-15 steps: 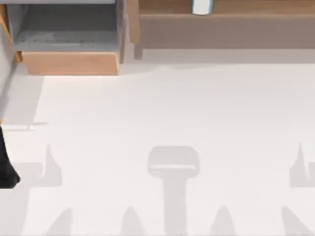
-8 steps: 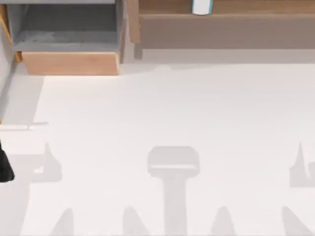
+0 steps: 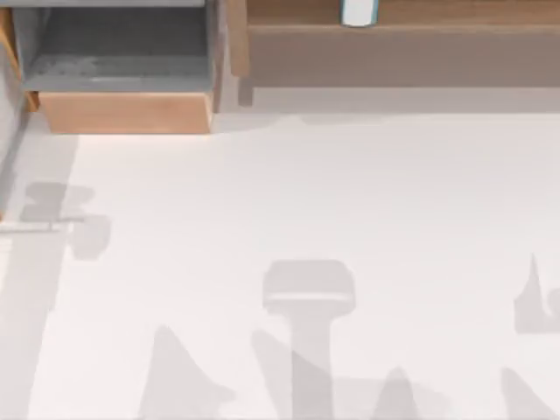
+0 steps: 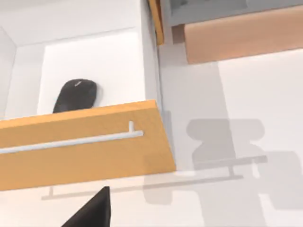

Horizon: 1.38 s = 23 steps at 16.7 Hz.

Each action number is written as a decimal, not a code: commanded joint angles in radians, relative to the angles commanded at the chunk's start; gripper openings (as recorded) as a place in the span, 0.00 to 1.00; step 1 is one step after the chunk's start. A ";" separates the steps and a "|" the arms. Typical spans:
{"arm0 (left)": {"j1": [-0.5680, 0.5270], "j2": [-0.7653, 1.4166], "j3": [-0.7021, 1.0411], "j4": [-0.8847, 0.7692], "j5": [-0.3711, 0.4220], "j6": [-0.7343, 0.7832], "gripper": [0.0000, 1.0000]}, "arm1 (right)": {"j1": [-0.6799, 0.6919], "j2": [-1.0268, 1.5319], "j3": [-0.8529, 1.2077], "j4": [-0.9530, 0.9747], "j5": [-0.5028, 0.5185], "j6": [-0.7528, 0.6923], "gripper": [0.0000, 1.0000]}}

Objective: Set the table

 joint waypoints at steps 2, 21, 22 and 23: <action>0.029 0.246 0.244 -0.146 0.002 0.060 1.00 | 0.000 0.000 0.000 0.000 0.000 0.000 1.00; 0.271 1.821 1.795 -0.821 0.065 0.459 1.00 | 0.000 0.000 0.000 0.000 0.000 0.000 1.00; 0.271 1.823 1.797 -0.821 0.066 0.460 1.00 | 0.000 0.000 0.000 0.000 0.000 0.000 1.00; 0.271 1.823 1.797 -0.821 0.066 0.460 1.00 | 0.000 0.000 0.000 0.000 0.000 0.000 1.00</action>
